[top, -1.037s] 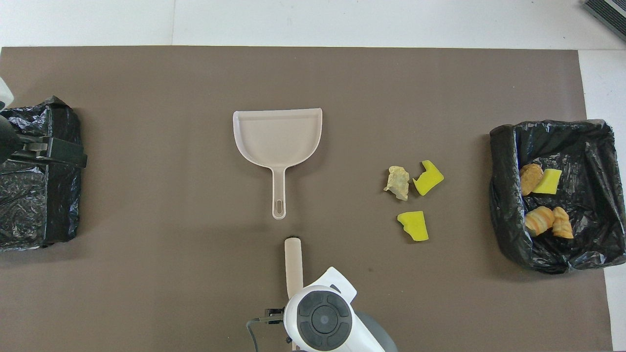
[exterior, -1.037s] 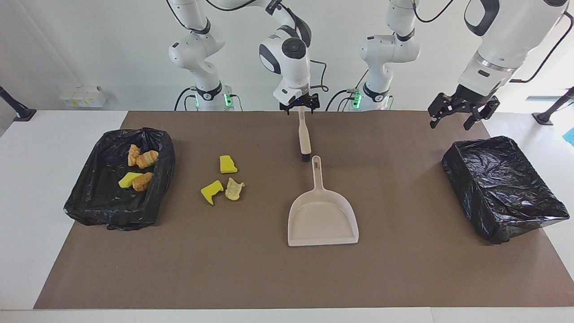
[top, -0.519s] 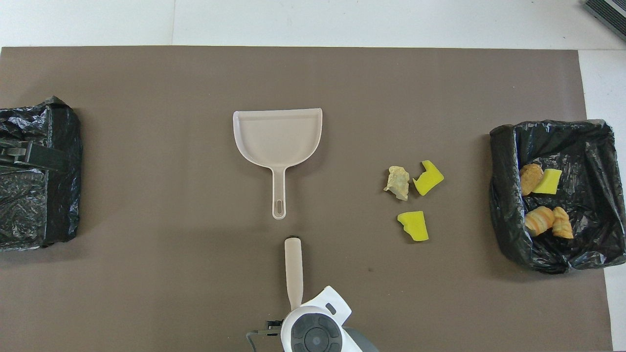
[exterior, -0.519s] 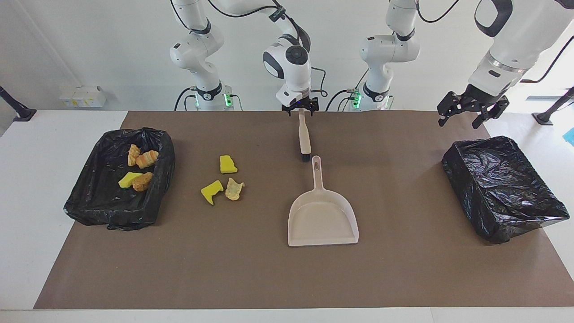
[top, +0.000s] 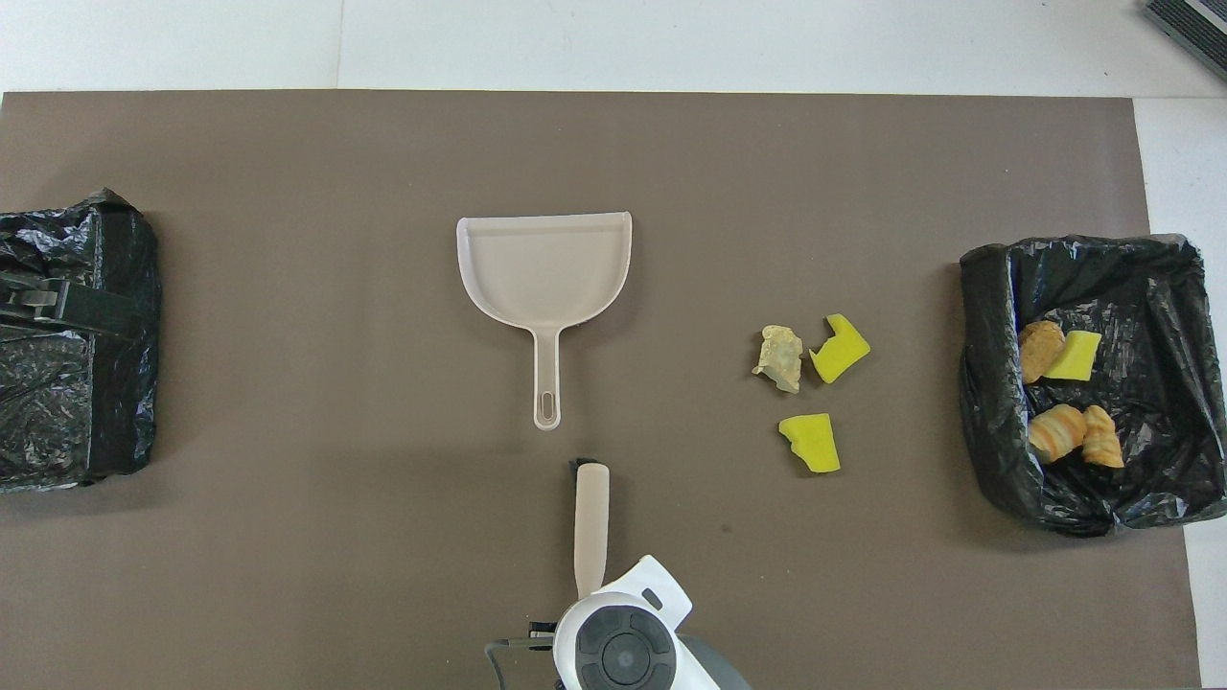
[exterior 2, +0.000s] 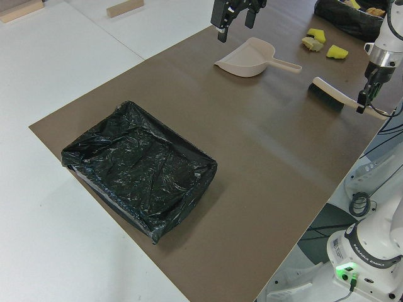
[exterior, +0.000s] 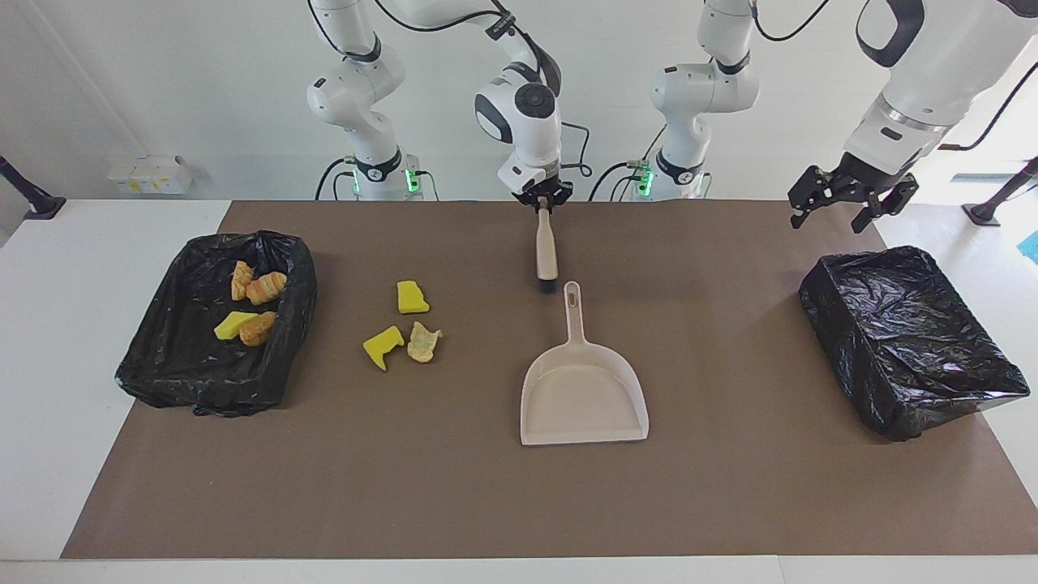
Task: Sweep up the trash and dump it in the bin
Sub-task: 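Grasp the beige brush handle with the right gripper, then carry the brush to the sponges while the left gripper grasps the dustpan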
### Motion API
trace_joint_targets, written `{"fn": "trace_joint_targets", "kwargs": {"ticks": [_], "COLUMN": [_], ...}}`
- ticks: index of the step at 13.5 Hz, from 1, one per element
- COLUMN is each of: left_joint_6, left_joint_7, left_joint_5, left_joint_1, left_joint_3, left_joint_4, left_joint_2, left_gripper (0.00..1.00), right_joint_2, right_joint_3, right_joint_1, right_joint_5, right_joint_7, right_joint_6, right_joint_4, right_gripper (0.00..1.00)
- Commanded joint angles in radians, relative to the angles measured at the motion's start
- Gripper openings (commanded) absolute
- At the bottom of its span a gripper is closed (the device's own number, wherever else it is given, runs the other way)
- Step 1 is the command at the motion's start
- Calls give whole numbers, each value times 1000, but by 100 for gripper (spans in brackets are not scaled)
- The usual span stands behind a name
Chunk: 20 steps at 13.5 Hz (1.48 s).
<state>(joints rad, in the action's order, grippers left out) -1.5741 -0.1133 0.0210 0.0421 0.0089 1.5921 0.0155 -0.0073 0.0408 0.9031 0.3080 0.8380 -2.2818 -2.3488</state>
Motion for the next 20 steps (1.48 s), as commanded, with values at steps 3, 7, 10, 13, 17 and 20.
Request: {"fn": "trace_joint_targets", "kwargs": {"ticks": [3, 7, 10, 13, 17, 20], "left_joint_6": [3, -16, -140, -285, -421, -530], "left_joint_7": [9, 14, 20, 113, 268, 419], "left_joint_5": [-12, 5, 5, 5, 2, -1], "left_joint_1": [-4, -4, 82, 192, 352, 432], "left_joint_3": [-7, -10, -14, -14, -12, -12], "left_joint_4": [25, 43, 139, 227, 229, 227], "left_joint_2": [23, 26, 26, -3, -150, -232], "left_gripper": [100, 100, 100, 100, 100, 100], "right_joint_2": [-11, -103, -93, -83, -74, -13], "right_joint_3": [-5, -12, -10, -7, -6, -4], "right_joint_1": [-75, -212, -339, -440, -611, -674], "right_joint_5": [19, -73, -240, -424, -556, -583], "right_joint_7": [-14, -60, -100, -193, -400, -464], "right_joint_6": [167, 407, 443, 472, 499, 454], "right_joint_4": [95, 158, 164, 163, 141, 147], "right_gripper": [0, 0, 0, 0, 0, 0]}}
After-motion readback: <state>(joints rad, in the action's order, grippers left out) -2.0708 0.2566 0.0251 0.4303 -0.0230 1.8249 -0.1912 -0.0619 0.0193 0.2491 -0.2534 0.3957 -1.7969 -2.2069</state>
